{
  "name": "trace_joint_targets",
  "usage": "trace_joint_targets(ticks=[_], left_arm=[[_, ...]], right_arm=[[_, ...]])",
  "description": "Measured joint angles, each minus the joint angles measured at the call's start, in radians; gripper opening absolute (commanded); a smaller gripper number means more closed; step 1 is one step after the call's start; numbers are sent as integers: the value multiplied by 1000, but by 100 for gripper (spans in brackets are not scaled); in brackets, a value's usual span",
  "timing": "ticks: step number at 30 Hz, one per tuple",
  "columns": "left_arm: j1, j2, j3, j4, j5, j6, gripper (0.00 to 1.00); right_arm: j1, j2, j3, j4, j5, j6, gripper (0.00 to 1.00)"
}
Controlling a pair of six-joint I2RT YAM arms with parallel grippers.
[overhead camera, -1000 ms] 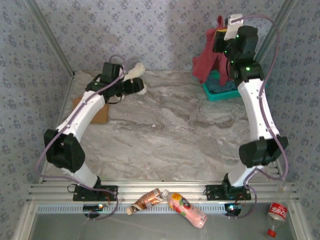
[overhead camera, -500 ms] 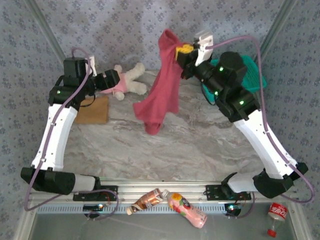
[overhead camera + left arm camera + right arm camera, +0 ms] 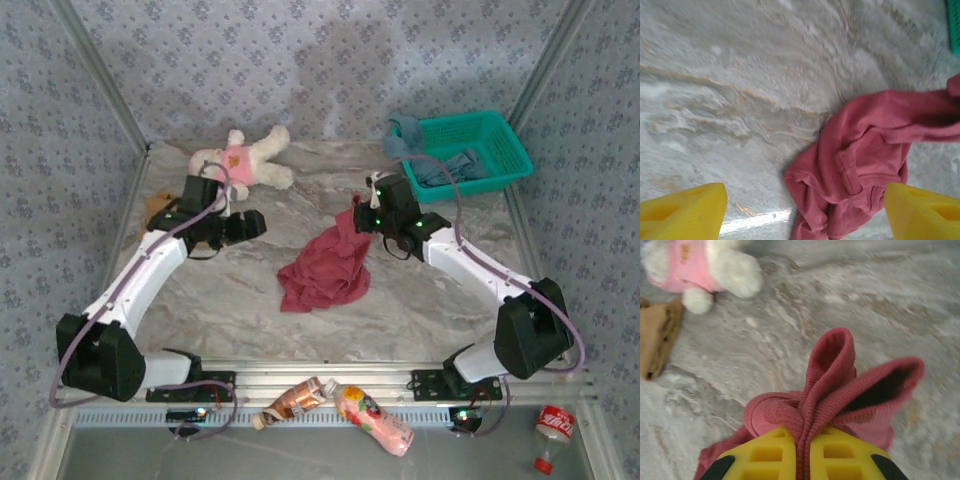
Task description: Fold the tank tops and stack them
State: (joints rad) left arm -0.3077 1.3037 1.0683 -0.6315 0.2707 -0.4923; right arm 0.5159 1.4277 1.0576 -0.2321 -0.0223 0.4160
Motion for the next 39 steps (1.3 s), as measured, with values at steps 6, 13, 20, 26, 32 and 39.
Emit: trace_joint_targets(ticks=[6, 13, 20, 26, 32, 39], left_arm=[[-132, 93, -17, 92, -34, -15, 81], [-275, 222, -4, 90, -93, -3, 78], [-351, 281, 1, 78, -109, 5, 75], [-378, 404, 107, 53, -149, 5, 62], [-380, 485, 167, 48, -187, 10, 42], [-380, 505, 206, 21, -203, 36, 13]], right_arm=[[-64, -1, -18, -99, 64, 21, 40], [-147, -49, -59, -217, 123, 13, 55], [-23, -113, -180, -130, 46, 8, 60], [1, -19, -233, -63, 45, 13, 60], [-75, 99, -214, 32, 45, -43, 60], [-116, 272, -19, 55, 43, -121, 60]])
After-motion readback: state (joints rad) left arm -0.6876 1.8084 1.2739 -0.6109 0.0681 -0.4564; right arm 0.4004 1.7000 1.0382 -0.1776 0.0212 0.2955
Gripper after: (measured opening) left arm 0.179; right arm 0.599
